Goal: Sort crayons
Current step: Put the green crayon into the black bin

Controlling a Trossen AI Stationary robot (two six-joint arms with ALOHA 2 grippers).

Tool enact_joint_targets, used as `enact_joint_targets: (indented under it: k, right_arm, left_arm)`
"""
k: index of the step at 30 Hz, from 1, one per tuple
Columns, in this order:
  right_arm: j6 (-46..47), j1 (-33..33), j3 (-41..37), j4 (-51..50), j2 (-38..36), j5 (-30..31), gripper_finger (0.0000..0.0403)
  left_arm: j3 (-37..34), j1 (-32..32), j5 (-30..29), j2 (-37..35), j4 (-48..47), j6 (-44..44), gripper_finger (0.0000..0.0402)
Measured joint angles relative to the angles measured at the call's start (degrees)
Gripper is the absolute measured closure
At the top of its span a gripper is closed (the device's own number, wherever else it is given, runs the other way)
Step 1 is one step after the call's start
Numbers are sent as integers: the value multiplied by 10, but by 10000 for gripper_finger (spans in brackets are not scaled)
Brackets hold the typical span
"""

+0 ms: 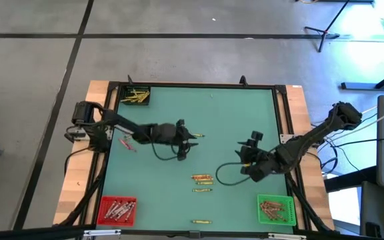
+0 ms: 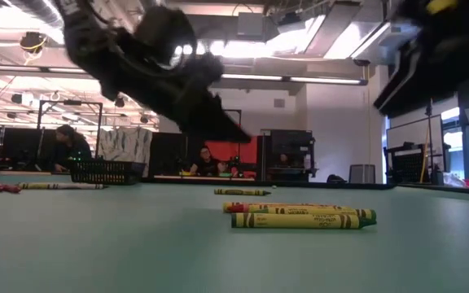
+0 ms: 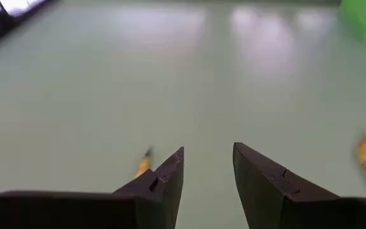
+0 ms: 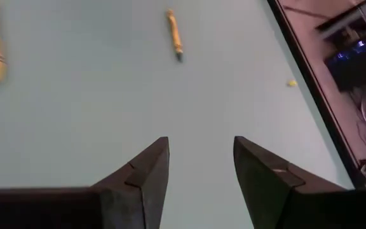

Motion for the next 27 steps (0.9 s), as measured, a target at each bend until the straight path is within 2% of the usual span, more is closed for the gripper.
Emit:
enact_joint_targets:
  k: [3,6,10,11,15,21,24,27]
  right_arm:
    - [-28,-39,-32,52,0,-10,231]
    - [-73,-76,-67,132,0,-17,232]
    - [-135,-126,-112,250,0,-63,232]
    - [-147,-137,-124,282,0,-72,232]
    - [-176,-170,-164,413,0,-96,232]
    - [-194,-185,-205,570,4,-148,233]
    - [-210,-184,-207,594,5,-149,233]
    - [-214,-184,-207,601,5,-148,233]
  left_arm:
    - [21,35,18,0,-85,26,282]
    - [27,62,34,0,-102,67,282]
    - [27,95,126,21,-103,106,282]
    - [27,101,134,27,-99,118,282]
    - [27,122,124,53,-83,133,282]
    - [27,137,160,92,-73,133,282]
    - [28,138,175,106,-62,134,285]
    - [28,137,172,109,-60,134,306]
